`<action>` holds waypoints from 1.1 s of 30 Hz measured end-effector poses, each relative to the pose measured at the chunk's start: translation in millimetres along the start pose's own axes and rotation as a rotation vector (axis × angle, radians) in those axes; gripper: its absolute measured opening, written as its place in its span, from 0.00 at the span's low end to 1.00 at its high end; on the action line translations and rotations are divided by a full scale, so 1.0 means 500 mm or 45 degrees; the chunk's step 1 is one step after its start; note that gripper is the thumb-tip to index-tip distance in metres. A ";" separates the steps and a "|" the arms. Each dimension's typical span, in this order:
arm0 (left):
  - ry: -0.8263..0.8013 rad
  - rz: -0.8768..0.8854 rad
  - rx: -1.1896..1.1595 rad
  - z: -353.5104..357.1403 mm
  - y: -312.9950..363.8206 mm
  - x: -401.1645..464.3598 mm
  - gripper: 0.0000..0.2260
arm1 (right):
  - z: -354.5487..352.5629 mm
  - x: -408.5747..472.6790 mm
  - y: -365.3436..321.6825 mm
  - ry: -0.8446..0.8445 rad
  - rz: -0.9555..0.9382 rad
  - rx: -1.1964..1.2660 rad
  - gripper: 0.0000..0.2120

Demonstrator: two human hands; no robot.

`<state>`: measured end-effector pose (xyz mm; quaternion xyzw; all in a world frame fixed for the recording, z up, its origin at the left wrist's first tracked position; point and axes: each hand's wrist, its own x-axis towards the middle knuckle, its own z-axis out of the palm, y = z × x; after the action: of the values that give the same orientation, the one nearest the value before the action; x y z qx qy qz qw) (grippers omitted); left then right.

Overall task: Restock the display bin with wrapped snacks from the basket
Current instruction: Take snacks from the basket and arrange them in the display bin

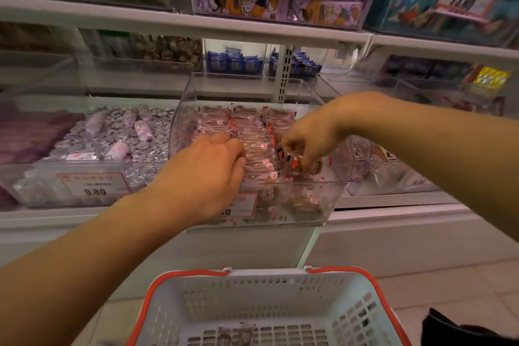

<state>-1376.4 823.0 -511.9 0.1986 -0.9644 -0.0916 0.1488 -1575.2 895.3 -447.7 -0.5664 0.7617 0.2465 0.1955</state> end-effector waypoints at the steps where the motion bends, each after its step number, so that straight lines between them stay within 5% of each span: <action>1: 0.002 -0.001 -0.003 0.000 0.000 -0.001 0.10 | 0.001 -0.001 -0.002 0.002 0.010 -0.001 0.13; 13: -0.001 -0.005 0.019 -0.001 0.004 -0.004 0.13 | 0.008 -0.015 0.003 0.144 -0.005 -0.022 0.07; 20: 0.006 -0.016 0.024 0.001 0.006 -0.003 0.13 | 0.021 -0.002 -0.013 0.027 0.006 -0.033 0.15; 33: 0.009 -0.003 0.036 0.000 0.004 -0.004 0.13 | 0.004 -0.008 0.014 0.228 0.053 -0.059 0.13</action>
<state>-1375.5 825.5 -511.6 0.2022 -0.9648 -0.0773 0.1494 -1580.6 901.1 -446.0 -0.5747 0.7818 0.2165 0.1082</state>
